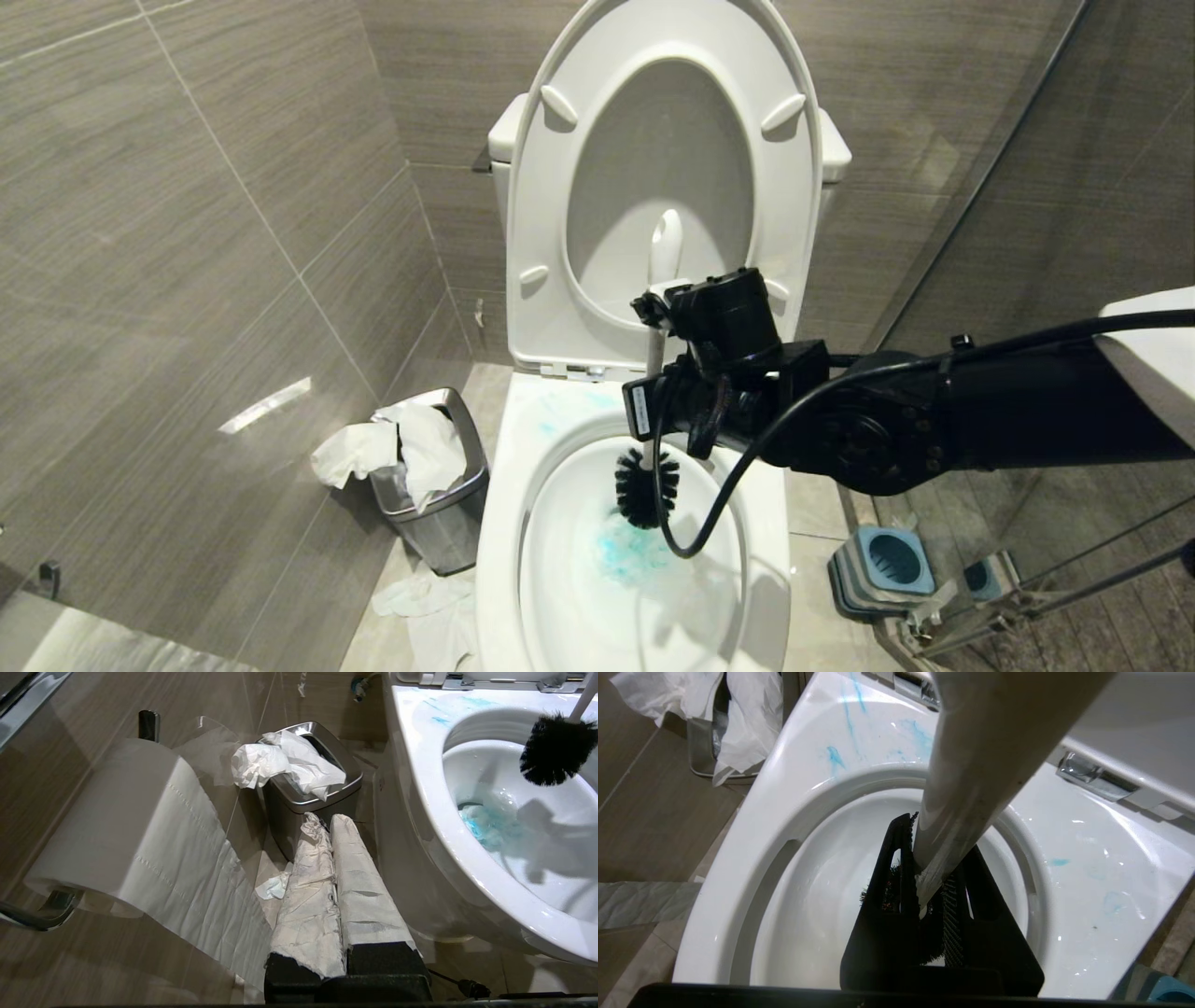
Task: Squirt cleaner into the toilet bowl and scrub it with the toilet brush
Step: Scrub the toilet bowl
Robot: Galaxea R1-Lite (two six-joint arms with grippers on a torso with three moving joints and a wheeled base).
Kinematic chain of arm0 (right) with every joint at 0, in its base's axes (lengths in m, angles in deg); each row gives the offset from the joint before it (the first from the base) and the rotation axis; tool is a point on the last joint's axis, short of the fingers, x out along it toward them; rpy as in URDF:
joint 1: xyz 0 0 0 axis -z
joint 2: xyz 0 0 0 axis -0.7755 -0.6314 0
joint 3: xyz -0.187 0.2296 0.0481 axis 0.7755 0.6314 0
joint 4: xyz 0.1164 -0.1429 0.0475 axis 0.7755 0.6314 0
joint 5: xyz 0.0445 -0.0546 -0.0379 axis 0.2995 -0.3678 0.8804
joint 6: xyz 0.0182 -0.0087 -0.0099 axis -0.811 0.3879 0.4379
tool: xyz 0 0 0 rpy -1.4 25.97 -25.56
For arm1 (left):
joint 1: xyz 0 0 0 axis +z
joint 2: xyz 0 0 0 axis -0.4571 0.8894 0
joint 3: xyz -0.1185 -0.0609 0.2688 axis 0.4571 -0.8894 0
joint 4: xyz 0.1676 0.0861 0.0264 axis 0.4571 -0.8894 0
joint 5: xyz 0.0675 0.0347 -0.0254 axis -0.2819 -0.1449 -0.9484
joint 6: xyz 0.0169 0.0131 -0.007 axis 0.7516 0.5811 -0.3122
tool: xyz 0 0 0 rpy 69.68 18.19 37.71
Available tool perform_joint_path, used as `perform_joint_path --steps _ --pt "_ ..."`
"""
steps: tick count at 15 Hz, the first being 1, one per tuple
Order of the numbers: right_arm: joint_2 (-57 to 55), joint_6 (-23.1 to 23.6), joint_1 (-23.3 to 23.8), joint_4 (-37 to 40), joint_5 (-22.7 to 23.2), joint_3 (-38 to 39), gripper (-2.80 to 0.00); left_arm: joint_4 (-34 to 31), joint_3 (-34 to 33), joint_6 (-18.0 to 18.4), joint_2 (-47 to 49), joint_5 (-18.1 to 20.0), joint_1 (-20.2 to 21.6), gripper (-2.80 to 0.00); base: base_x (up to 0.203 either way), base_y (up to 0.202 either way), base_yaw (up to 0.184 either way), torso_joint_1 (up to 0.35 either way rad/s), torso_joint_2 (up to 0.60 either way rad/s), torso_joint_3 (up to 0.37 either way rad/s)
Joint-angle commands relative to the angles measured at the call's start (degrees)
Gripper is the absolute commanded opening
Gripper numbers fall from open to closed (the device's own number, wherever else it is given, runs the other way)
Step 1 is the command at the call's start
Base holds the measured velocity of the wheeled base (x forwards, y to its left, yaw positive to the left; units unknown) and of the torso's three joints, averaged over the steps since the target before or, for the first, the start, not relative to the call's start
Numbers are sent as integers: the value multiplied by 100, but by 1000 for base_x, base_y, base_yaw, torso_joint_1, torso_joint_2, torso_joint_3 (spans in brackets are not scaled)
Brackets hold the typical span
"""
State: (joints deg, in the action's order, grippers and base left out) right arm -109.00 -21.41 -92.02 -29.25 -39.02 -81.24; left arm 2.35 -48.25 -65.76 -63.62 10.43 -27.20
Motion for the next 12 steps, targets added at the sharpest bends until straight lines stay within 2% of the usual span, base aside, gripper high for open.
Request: perform_joint_path --steps 1,5,8,12 --pt "-451 -8 -23 -49 -35 -160 -280 3 0 -7 -2 -1 0 -280 0 0 0 0 0 0" --pt "-1032 -82 -89 -349 -61 -319 -280 3 0 -17 -2 -10 0 -280 0 0 0 0 0 0" --pt "-1611 -456 -92 -428 -198 -707 -280 3 -9 -17 -2 -19 0 -280 0 0 0 0 0 0" --pt "-1923 -599 -93 -438 -228 -787 -280 3 -9 -17 -2 -19 0 -280 0 0 0 0 0 0"
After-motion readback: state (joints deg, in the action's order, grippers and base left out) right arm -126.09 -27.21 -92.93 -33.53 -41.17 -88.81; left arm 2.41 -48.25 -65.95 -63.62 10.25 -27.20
